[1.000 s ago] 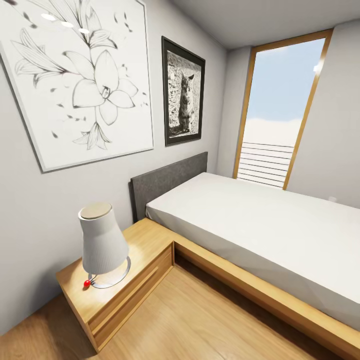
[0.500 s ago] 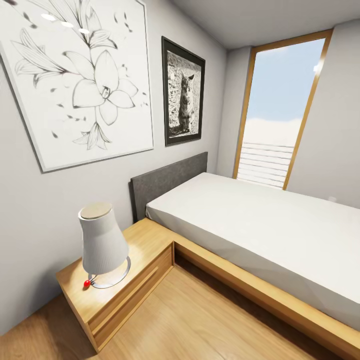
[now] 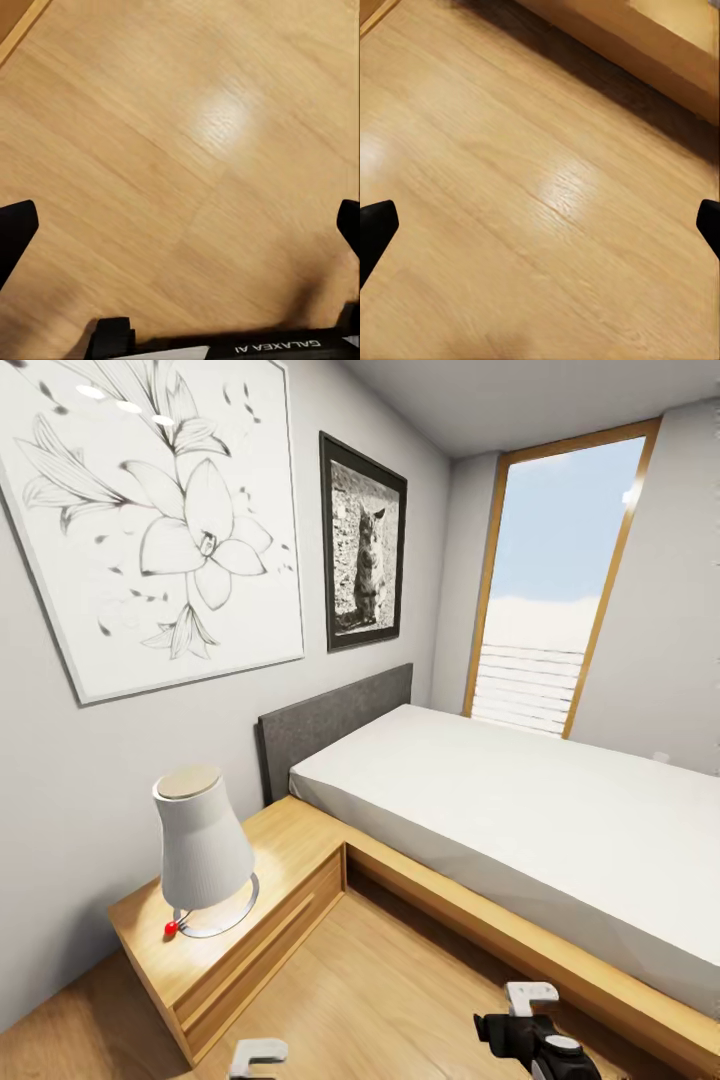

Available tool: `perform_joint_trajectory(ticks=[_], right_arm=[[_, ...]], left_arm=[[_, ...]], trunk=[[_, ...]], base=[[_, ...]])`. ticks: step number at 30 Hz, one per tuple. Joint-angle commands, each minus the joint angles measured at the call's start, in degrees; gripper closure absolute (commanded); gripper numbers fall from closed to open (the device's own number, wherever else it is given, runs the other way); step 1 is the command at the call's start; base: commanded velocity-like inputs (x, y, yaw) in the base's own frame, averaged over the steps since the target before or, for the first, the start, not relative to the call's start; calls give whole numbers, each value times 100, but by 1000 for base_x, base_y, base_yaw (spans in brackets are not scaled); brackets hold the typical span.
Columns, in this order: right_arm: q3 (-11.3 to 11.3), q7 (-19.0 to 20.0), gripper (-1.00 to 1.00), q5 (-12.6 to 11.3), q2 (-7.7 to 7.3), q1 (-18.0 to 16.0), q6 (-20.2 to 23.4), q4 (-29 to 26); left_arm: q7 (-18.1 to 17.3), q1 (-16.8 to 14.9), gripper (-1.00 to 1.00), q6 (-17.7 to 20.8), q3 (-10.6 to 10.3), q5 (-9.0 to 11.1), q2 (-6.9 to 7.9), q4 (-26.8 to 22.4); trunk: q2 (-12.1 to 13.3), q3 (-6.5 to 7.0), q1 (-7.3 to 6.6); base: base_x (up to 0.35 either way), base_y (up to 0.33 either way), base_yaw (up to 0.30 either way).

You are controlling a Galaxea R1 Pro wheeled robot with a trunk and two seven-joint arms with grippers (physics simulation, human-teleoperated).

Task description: In the bedroom, organize the workspace by keeping the computer under the desk, ensuring the monitor is on the desk, placing the keyboard on the desk next to the monitor, placing the mouse on the desk next to the keyboard, moving the folder from the swivel chair onto the desk next to the mouse, stacking the notebook on top of the folder with the pen on top of the notebook, and positioning the swivel chair next to the desk.

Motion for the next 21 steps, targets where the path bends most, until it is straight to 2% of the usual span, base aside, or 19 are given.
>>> perform_joint_trajectory(ticks=[1,5,6,9,10,11,13,17,18,19,21], right_arm=[[-1,1,-100,-7,-2,107,102,-290],[-5,3,-100,-4,-6,506,271,-1248],[-29,18,-100,-4,-74,871,366,-2141],[-94,38,-100,-10,-175,988,441,-2430],[-580,115,-100,-38,-313,1082,851,-2953],[-666,118,-100,-40,-319,1082,894,-3002],[-894,127,-100,-43,-333,1037,1022,-3125],[-990,131,-100,-45,-339,997,1078,-3176],[-990,131,-100,-45,-339,997,1078,-3176],[-1017,132,-100,-45,-349,982,1092,-3188],[-1034,133,-100,-45,-373,970,1101,-3196]], left_arm=[[-6,-3,-100,135,-4,3,-40,-194],[5,-11,-100,396,-21,5,-189,-692],[0,-17,-100,521,-47,16,-365,-1131],[-5,-21,-100,559,-54,84,-435,-1411],[18,-107,-100,761,-462,958,-484,-2097],[29,-152,-100,780,-552,1075,-487,-2132],[59,-306,-100,824,-879,1486,-494,-2216],[79,-374,-100,819,-1075,1807,-495,-2250],[79,-374,-100,819,-1075,1807,-495,-2250],[78,-388,-100,808,-1194,1904,-495,-2241],[79,-397,-100,780,-1315,1967,-496,-2215]], trunk=[[-3,-11,0],[-3,-29,0],[-3,-34,0],[-3,-48,0],[-3,-50,0],[-3,-52,0],[-3,-54,0],[-3,-55,0],[-3,-56,0],[-3,-56,0],[-3,-56,0]], base=[[0,0,-154],[-8,0,-188],[-208,0,-238],[-255,0,-248],[-329,0,-276],[-332,0,-278],[-336,0,-283],[-338,0,-287],[-339,0,-287],[-340,5,-288],[-340,21,-289]])
